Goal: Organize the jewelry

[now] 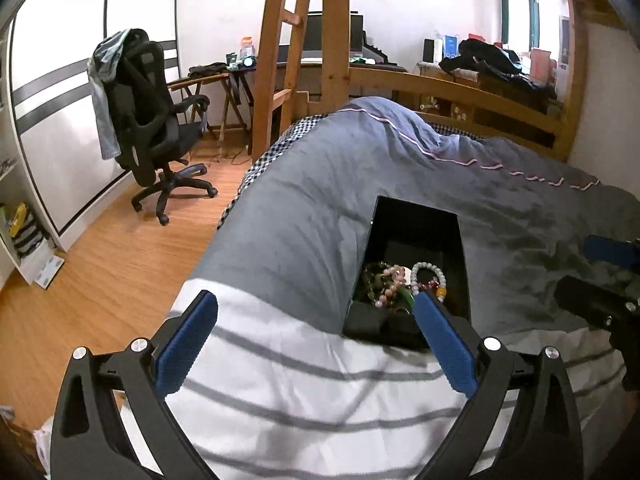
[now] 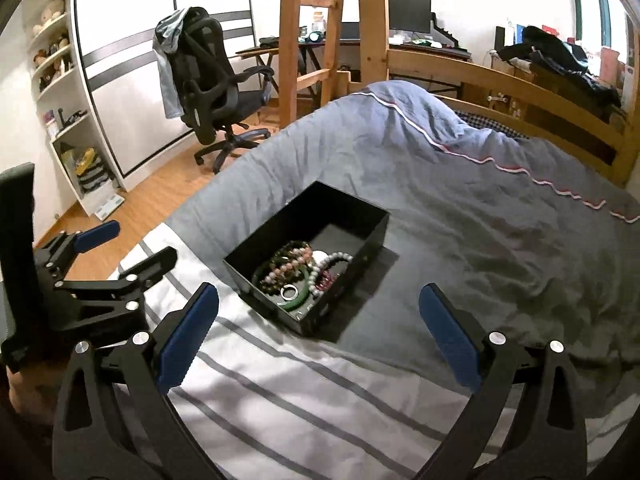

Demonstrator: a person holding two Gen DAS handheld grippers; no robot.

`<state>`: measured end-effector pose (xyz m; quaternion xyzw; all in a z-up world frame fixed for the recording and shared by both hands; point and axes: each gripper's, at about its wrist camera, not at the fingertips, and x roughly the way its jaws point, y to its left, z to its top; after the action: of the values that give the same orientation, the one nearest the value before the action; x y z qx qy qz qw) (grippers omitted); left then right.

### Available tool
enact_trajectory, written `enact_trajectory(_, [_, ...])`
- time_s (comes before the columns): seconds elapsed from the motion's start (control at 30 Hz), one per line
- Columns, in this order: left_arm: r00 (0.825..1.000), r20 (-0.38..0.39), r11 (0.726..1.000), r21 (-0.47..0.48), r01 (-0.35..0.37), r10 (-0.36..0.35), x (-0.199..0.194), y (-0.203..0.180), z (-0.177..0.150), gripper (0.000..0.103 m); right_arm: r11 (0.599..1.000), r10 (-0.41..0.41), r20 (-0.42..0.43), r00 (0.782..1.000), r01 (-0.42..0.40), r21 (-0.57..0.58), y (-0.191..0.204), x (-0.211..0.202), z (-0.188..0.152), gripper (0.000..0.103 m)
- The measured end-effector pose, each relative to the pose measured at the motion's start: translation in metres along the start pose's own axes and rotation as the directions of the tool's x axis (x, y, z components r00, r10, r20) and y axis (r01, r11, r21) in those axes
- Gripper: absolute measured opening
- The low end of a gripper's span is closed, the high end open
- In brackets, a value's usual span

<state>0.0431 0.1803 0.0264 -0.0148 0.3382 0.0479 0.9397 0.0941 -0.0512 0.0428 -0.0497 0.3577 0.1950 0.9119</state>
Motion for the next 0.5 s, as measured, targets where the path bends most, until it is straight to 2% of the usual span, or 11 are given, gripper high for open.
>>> enact_trajectory(0.13, [0.999, 0.004, 0.998, -0.050, 0.045, -0.045, -0.013, 0.004, -0.007, 0.097, 1.000, -0.012, -0.011, 1.000, 0.012, 0.013, -0.001, -0.009, -0.005, 0.099])
enact_trajectory(0.23, [0.999, 0.013, 0.998, -0.042, 0.048, -0.048, -0.019, -0.001, -0.011, 0.097, 0.999, -0.009, -0.010, 1.000, 0.009, 0.034, -0.004, -0.014, -0.009, 0.099])
enact_trajectory(0.37, [1.000, 0.022, 1.000, 0.013, 0.014, -0.014, -0.020, -0.016, -0.014, 0.097, 0.999, -0.012, -0.012, 1.000, 0.012, 0.033, -0.007, -0.020, -0.012, 0.099])
enact_trajectory(0.5, [0.998, 0.024, 0.995, 0.087, -0.053, 0.051, -0.018, -0.031, -0.015, 0.097, 1.000, -0.013, -0.019, 1.000, 0.014, 0.024, -0.009, -0.022, -0.013, 0.099])
